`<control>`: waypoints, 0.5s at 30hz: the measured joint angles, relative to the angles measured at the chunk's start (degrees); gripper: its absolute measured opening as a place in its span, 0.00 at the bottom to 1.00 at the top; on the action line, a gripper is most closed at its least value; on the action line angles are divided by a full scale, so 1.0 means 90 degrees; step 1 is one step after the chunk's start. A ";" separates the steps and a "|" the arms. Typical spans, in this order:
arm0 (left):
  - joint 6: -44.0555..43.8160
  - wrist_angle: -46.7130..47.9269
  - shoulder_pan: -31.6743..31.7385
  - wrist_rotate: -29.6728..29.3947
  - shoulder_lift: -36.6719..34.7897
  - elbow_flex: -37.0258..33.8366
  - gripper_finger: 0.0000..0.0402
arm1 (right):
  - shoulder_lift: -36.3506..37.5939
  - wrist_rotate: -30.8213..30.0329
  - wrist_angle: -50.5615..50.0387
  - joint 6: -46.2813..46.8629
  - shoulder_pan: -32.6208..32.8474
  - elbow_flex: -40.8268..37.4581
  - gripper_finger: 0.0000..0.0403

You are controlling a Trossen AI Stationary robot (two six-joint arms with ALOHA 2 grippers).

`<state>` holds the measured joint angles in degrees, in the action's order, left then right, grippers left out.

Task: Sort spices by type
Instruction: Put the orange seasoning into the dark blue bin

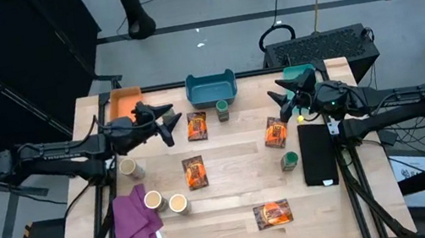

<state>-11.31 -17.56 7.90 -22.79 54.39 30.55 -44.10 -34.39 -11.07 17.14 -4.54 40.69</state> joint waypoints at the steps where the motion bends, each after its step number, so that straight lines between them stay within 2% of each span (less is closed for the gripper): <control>1: 0.0007 -0.0002 0.0002 0.0000 0.0000 0.0000 0.59 | 0.0000 0.0000 0.0000 0.0231 0.0000 0.0000 0.54; 3: 0.0147 -0.0032 0.0002 0.0000 0.0000 0.0000 0.59 | 0.0000 0.0004 0.0002 0.0691 -0.0001 0.0000 0.54; 8: 0.0350 -0.0168 0.0002 0.0000 -0.0002 0.0002 0.59 | -0.0009 0.0168 -0.0010 0.1012 -0.0010 0.0000 0.54; 15: 0.0355 -0.0090 -0.0005 0.0148 0.0000 0.0002 0.59 | -0.0243 0.0190 -0.0026 0.0933 -0.0010 0.0000 0.54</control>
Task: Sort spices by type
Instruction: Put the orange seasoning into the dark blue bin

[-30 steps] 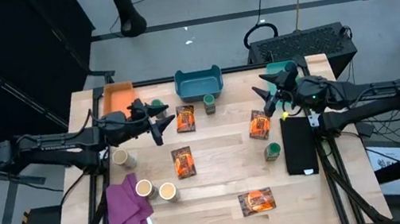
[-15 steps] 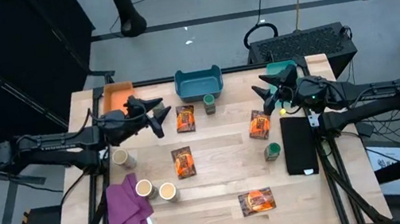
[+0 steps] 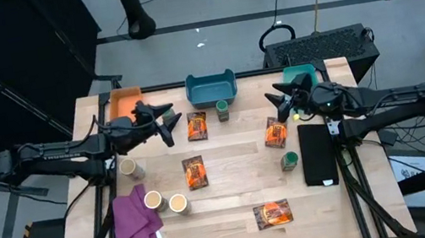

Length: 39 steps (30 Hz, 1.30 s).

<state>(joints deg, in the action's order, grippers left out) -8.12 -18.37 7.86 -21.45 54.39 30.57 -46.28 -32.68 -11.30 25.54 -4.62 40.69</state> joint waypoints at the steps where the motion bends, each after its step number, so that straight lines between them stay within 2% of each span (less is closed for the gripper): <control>1: 0.0000 -0.0027 0.0000 0.0158 0.0000 0.0000 0.59 | -0.0044 0.0002 -0.0031 -0.0077 0.0000 0.0000 0.54; 7: -0.0049 -0.0639 -0.0088 0.1177 0.0048 0.0002 0.59 | -0.0229 0.0002 -0.0547 -0.0127 0.0002 0.0000 0.54; 12: -0.0063 -0.0978 -0.0392 0.1227 0.0269 0.0010 0.59 | -0.0233 -0.0032 -0.0919 -0.0053 -0.0032 -0.0002 0.54; 15: -0.0236 -0.0784 -0.0581 0.1222 0.0517 0.0188 0.59 | -0.0231 -0.0045 -0.0915 -0.0122 -0.0089 -0.0002 0.54; 17: -0.0381 -0.0304 -0.0749 0.1231 0.0664 0.0485 0.59 | -0.0231 -0.0060 -0.0908 -0.0251 -0.0164 0.0000 0.54; 19: -0.0553 0.0635 -0.0929 0.1308 0.0812 0.0950 0.59 | -0.0230 -0.0063 -0.0875 -0.0372 -0.0249 -0.0002 0.54; 21: -0.0717 0.2021 -0.1103 0.1507 0.0955 0.1536 0.59 | -0.0230 -0.0063 -0.0764 -0.0523 -0.0317 -0.0002 0.54; 25: -0.0747 0.5175 -0.1353 0.2349 0.1224 0.2700 0.59 | -0.0228 -0.0055 -0.0667 -0.0784 -0.0446 -0.0002 0.54; 28: -0.0910 0.6859 -0.1444 0.2640 0.1397 0.3165 0.59 | -0.0228 -0.0054 -0.0673 -0.0867 -0.0515 -0.0002 0.54; 30: -0.1061 0.7193 -0.1440 0.2641 0.1488 0.3256 0.59 | -0.0228 -0.0042 -0.0684 -0.0872 -0.0534 -0.0002 0.54; 32: -0.1065 0.7076 -0.1386 0.2579 0.1594 0.3249 0.59 | -0.0228 -0.0042 -0.0686 -0.0872 -0.0534 -0.0002 0.54; 35: -0.1071 0.6499 -0.1271 0.2336 0.1936 0.3220 0.59 | -0.0228 -0.0034 -0.0670 -0.0917 -0.0534 -0.0002 0.54; 39: -0.1045 0.5756 -0.1186 0.2478 0.2648 0.3220 0.59 | -0.0224 -0.0028 -0.0394 -0.1131 -0.0532 -0.0002 0.54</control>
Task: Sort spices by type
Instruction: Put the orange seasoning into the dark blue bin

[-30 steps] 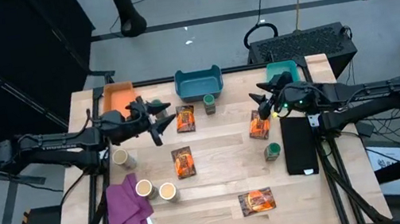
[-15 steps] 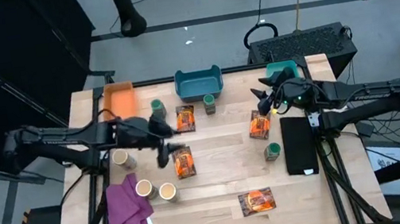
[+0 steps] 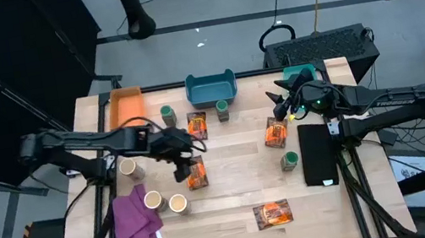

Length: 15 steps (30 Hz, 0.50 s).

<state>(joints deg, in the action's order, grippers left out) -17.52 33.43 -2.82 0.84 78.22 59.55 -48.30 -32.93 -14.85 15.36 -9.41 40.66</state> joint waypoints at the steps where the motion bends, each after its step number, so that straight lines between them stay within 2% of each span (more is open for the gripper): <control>1: 0.0088 -0.0003 0.0025 0.0164 0.0171 -0.0002 0.59 | 0.0007 0.0003 0.0056 -0.0077 -0.0001 0.0014 0.54; 5: 0.0389 0.0275 0.0065 0.0505 0.0688 -0.0012 0.59 | 0.0012 0.0001 -0.0133 -0.0179 -0.0060 0.0454 0.54; 9: 0.0479 0.0277 0.0066 0.0498 0.1061 -0.0012 0.59 | 0.0017 -0.0005 -0.0148 -0.0411 -0.0131 0.0842 0.54; 15: 0.0266 0.0278 0.0066 0.0288 0.1560 -0.0012 0.59 | -0.0023 -0.0001 -0.0313 -0.0493 -0.0129 0.0882 0.54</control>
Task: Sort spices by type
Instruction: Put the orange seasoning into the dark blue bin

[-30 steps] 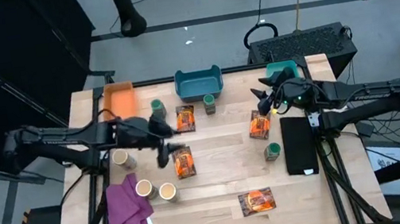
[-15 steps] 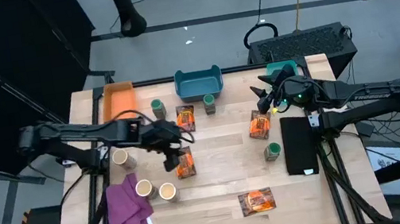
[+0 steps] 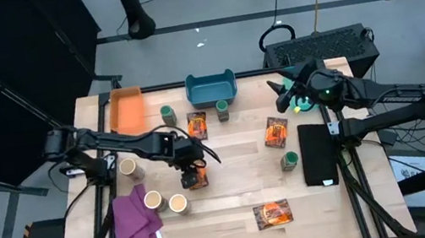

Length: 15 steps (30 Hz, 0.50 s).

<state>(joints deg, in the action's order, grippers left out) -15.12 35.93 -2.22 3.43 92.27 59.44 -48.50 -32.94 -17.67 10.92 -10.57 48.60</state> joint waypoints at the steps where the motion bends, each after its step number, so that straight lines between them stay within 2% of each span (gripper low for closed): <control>1: -0.0002 -0.0025 0.0000 -0.0015 0.0082 0.0000 0.59 | -0.0006 0.0001 -0.0020 -0.0011 0.0000 0.0000 0.54; 5: -0.0132 -0.0267 0.0050 -0.0231 0.0372 0.0000 0.59 | -0.0006 -0.0001 -0.0085 -0.0015 0.0000 0.0000 0.54; 15: -0.0080 -0.0230 0.0148 -0.0251 0.0839 0.0000 0.59 | -0.0006 -0.0001 -0.0075 -0.0133 0.0000 0.0000 0.54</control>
<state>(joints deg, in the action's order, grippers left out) -15.84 33.87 -0.88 1.17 99.81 59.44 -48.56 -32.95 -18.35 9.73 -10.57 48.60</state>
